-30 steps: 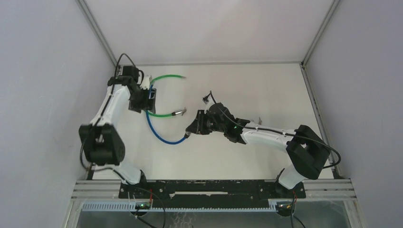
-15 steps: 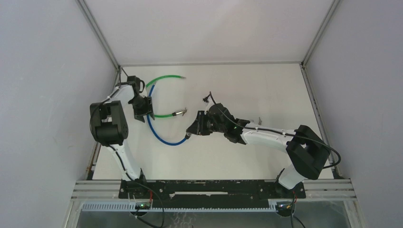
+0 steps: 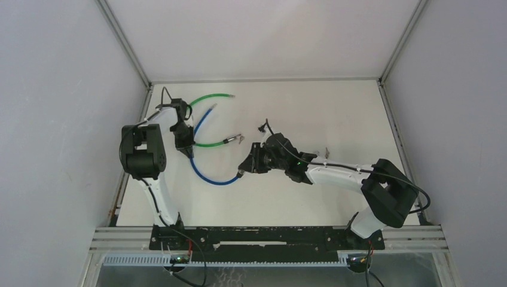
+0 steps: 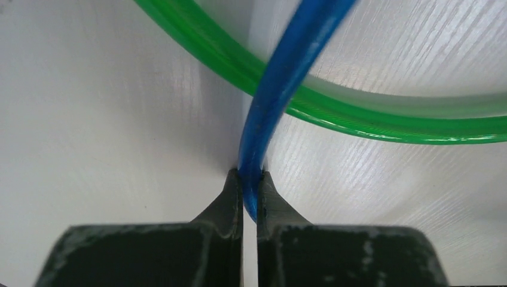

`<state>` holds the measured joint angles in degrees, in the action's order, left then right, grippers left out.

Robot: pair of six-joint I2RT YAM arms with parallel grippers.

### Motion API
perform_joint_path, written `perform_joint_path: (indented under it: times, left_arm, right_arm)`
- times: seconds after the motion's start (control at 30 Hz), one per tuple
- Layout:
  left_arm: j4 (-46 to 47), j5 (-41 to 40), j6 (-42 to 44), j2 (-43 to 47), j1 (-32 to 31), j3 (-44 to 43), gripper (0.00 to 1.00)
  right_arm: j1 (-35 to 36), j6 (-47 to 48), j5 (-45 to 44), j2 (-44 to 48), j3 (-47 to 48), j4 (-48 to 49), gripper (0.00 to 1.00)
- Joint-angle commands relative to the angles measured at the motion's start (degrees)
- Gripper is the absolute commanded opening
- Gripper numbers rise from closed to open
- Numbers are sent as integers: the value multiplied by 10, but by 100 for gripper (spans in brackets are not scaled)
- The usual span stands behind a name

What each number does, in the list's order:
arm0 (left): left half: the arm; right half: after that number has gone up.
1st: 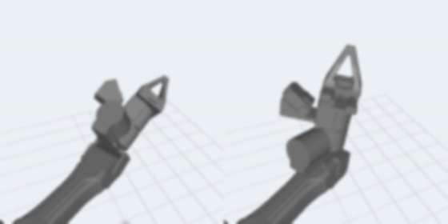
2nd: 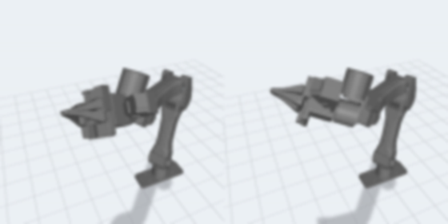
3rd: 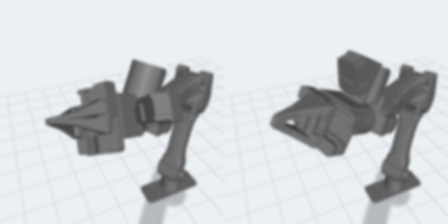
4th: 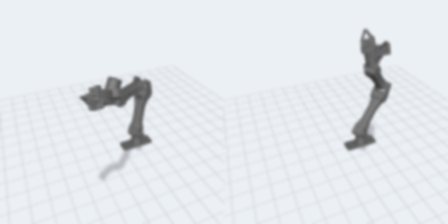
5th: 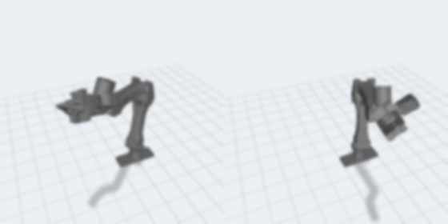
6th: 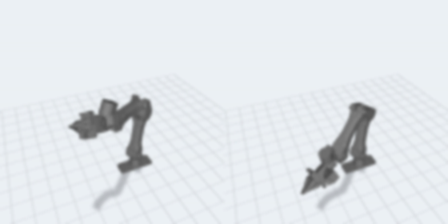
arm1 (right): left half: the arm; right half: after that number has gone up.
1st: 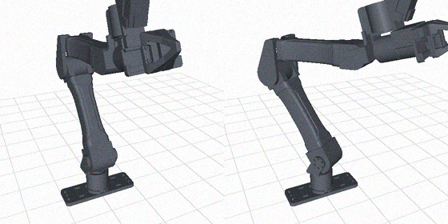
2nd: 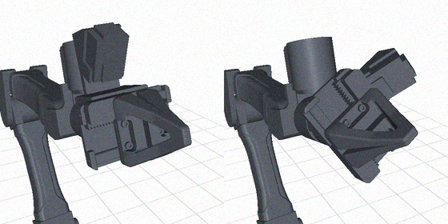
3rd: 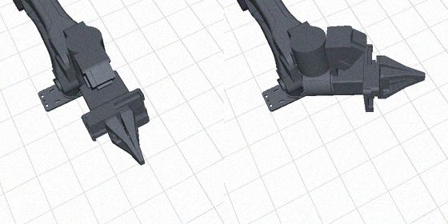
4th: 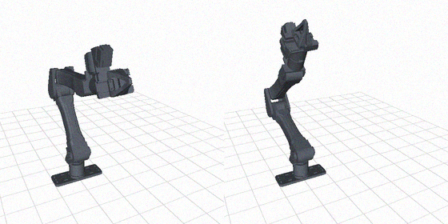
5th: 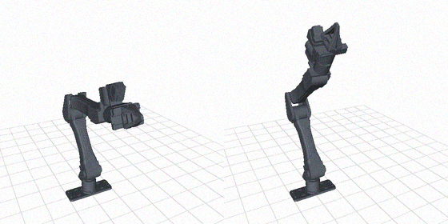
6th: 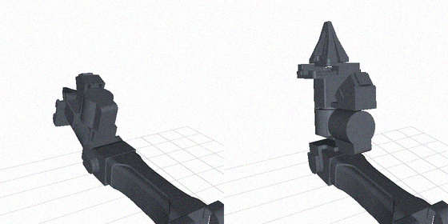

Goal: Lock with the key
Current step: Pick up the lock from the center of the board.

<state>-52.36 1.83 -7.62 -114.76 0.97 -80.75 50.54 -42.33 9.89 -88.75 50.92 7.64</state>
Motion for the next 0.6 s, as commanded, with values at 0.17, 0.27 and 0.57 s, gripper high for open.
perform_joint_path:
  times: [0.17,0.27,0.57]
  left_arm:
    - [1,35,72,166,-29,15,0]
    - [7,21,140,229,-82,60,0]
    - [12,-76,251,379,-195,154,0]
  right_arm:
    - [-26,61,63,46,-67,59,0]
    - [-34,81,92,38,-96,89,0]
    - [-59,104,158,-6,-118,74,55]
